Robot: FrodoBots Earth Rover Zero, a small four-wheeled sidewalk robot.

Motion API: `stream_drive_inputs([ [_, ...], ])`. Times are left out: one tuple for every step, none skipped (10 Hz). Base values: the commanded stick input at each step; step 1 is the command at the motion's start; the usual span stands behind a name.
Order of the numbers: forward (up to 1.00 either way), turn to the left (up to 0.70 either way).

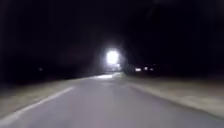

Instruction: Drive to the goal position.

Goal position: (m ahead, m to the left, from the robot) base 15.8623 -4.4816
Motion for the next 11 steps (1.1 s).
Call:
stream_drive_inputs([
  [0.70, 0.26],
  [0.70, 0.11],
  [0.70, 0.01],
  [0.70, 0.00],
  [0.70, 0.00],
  [0.70, 0.00],
  [0.70, 0.00],
  [0.70, 0.00],
  [0.70, 0.00],
  [0.70, 0.00],
  [0.70, 0.00],
])
